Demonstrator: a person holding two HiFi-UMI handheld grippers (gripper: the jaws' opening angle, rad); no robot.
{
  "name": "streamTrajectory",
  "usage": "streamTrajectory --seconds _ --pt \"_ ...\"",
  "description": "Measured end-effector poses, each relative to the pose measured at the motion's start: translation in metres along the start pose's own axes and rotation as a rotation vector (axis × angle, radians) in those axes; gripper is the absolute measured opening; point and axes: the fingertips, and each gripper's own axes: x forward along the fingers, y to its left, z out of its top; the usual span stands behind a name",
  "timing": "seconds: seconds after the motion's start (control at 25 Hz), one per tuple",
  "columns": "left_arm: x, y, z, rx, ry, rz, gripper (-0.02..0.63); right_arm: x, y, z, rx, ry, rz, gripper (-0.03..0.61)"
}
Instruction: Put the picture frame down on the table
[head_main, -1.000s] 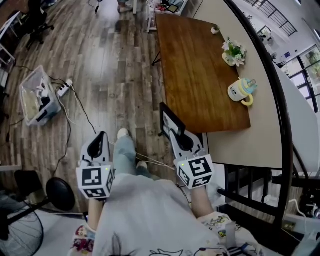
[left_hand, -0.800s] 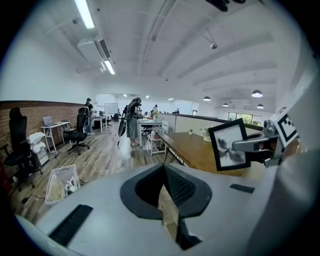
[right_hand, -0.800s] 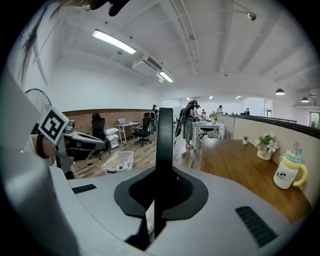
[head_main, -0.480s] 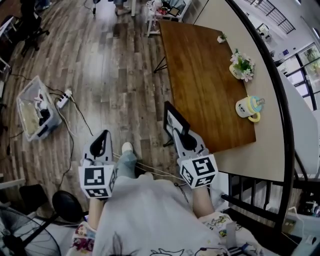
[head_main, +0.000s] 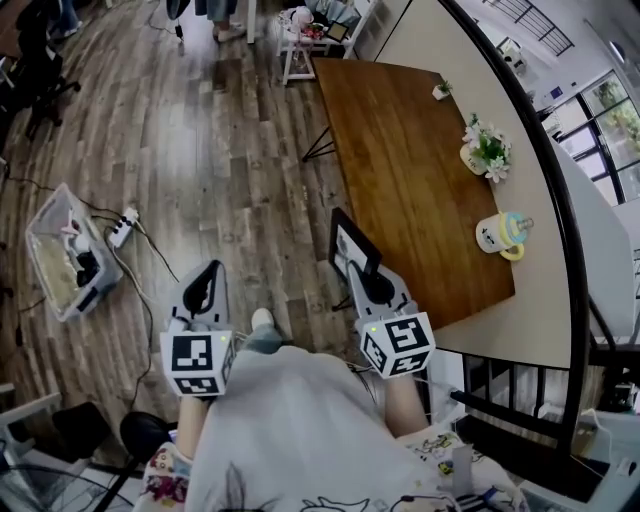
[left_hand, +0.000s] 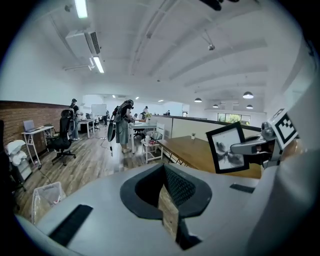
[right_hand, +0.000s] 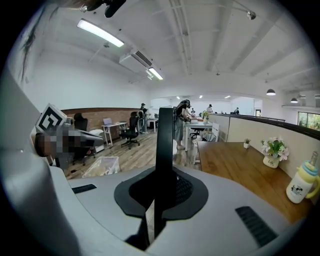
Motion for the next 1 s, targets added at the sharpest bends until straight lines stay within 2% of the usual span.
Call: streamTrajectory --seconds 0.4,0.72,1.0 --pt "0.031 0.033 0.004 0.016 0.033 -0.045 0.003 0.027 -0.013 0.005 0.023 0.030 -0.104 0.015" --pt "0.070 0.020 0.008 0.036 0.063 -0.104 0.003 0.028 -0.047 -0.005 0.079 0.050 -0.187 0.015" --pt "0.137 -0.008 0.043 0.090 0.052 -0.179 0.003 0.036 -0.110 0.002 0.117 0.035 -0.274 0.015"
